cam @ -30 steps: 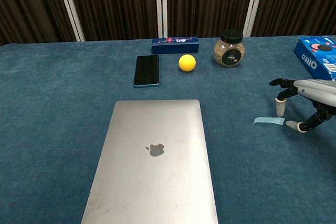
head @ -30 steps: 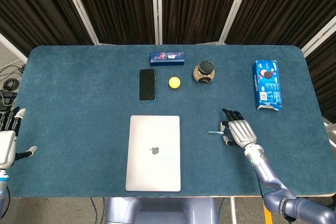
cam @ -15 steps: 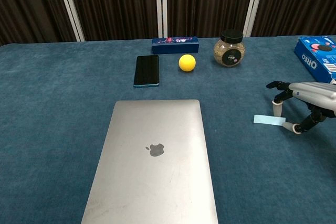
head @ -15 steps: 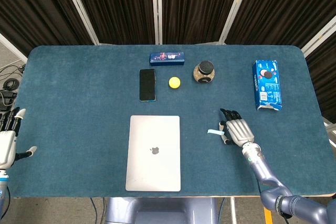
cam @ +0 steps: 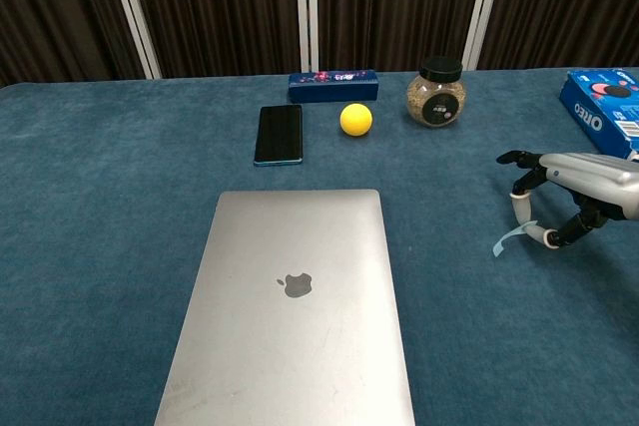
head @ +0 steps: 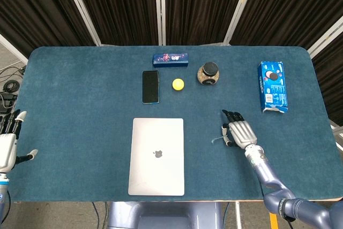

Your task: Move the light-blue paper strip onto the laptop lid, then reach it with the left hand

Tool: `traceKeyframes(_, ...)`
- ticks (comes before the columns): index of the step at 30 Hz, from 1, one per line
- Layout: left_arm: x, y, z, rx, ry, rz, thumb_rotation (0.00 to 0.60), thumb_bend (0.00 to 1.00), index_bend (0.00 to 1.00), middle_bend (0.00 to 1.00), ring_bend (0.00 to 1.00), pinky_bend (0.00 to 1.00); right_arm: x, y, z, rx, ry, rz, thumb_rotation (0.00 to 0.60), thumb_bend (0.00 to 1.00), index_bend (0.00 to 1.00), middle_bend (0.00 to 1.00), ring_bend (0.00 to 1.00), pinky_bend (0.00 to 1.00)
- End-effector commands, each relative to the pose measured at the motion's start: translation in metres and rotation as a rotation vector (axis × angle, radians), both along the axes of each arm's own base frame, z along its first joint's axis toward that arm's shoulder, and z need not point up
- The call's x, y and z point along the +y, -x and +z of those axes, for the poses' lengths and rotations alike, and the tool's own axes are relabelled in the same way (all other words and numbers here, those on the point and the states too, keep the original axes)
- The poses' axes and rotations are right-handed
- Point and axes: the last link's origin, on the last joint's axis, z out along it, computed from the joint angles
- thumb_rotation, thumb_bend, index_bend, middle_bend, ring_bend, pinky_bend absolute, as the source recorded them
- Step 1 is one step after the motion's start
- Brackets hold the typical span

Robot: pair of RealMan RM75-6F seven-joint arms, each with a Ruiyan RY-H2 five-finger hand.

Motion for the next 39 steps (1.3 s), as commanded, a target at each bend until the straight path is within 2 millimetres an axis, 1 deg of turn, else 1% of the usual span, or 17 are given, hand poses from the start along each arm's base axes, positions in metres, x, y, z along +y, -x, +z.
traceKeyframes(1,0.000,0.000,0.000,-0.002,0.000,0.000,0.600,0.00,0.00,0.00,0.00,0.00,0.000,-0.008,0.004,-0.038,0.004,0.018,0.600,0.44,0.66,0.00,0.00,0.00)
traceKeyframes(3,0.000,0.000,0.000,-0.004,-0.001,-0.001,0.600,0.00,0.00,0.00,0.00,0.00,0.000,-0.015,0.008,-0.059,0.003,0.035,0.600,0.45,0.66,0.00,0.00,0.00)
traceKeyframes(7,0.000,0.000,0.001,-0.009,0.000,-0.001,0.600,0.00,0.00,0.00,0.00,0.00,-0.002,-0.041,0.019,-0.086,-0.015,0.123,0.600,0.47,0.66,0.00,0.00,0.00)
traceKeyframes(10,0.000,0.000,0.001,-0.013,0.001,-0.002,0.600,0.00,0.00,0.00,0.00,0.00,-0.004,-0.069,0.023,-0.071,-0.058,0.220,0.600,0.47,0.66,0.00,0.00,0.00)
traceKeyframes(11,0.001,-0.001,0.002,-0.016,0.001,-0.003,0.600,0.00,0.00,0.00,0.00,0.00,-0.005,-0.081,0.025,-0.052,-0.079,0.264,0.600,0.47,0.66,0.00,0.00,0.00)
traceKeyframes(14,0.001,-0.001,0.002,-0.022,0.002,-0.006,0.600,0.00,0.00,0.00,0.00,0.00,-0.007,-0.109,0.023,0.001,-0.129,0.359,0.600,0.48,0.66,0.00,0.00,0.00)
traceKeyframes(15,0.000,-0.001,0.003,-0.026,0.002,-0.005,0.600,0.00,0.00,0.00,0.00,0.00,-0.009,-0.123,0.019,0.033,-0.151,0.403,0.600,0.48,0.66,0.00,0.00,0.00)
traceKeyframes(19,0.001,0.000,0.004,-0.034,0.003,-0.003,0.600,0.00,0.00,0.00,0.00,0.00,-0.012,-0.148,0.010,0.095,-0.171,0.484,0.600,0.48,0.66,0.00,0.00,0.00)
traceKeyframes(20,0.001,0.000,0.005,-0.037,0.003,-0.002,0.600,0.00,0.00,0.00,0.00,0.00,-0.013,-0.159,0.005,0.125,-0.179,0.518,0.600,0.48,0.66,0.00,0.00,0.00)
traceKeyframes(24,0.002,0.001,0.007,-0.048,0.003,0.001,0.600,0.00,0.00,0.00,0.00,0.00,-0.014,-0.189,-0.011,0.212,-0.195,0.606,0.600,0.49,0.66,0.00,0.00,0.00)
traceKeyframes(31,0.003,0.003,0.009,-0.067,0.007,0.007,0.600,0.00,0.00,0.00,0.00,0.00,-0.011,-0.218,-0.036,0.383,-0.180,0.773,0.600,0.50,0.66,0.00,0.00,0.00)
traceKeyframes(37,0.004,0.005,0.012,-0.077,0.008,0.013,0.600,0.00,0.00,0.00,0.00,0.00,-0.001,-0.234,-0.054,0.429,-0.207,0.827,0.600,0.50,0.66,0.00,0.00,0.00)
traceKeyframes(39,0.005,0.006,0.012,-0.080,0.007,0.015,0.600,0.00,0.00,0.00,0.00,0.00,0.004,-0.239,-0.062,0.445,-0.225,0.846,0.600,0.50,0.66,0.00,0.00,0.00)
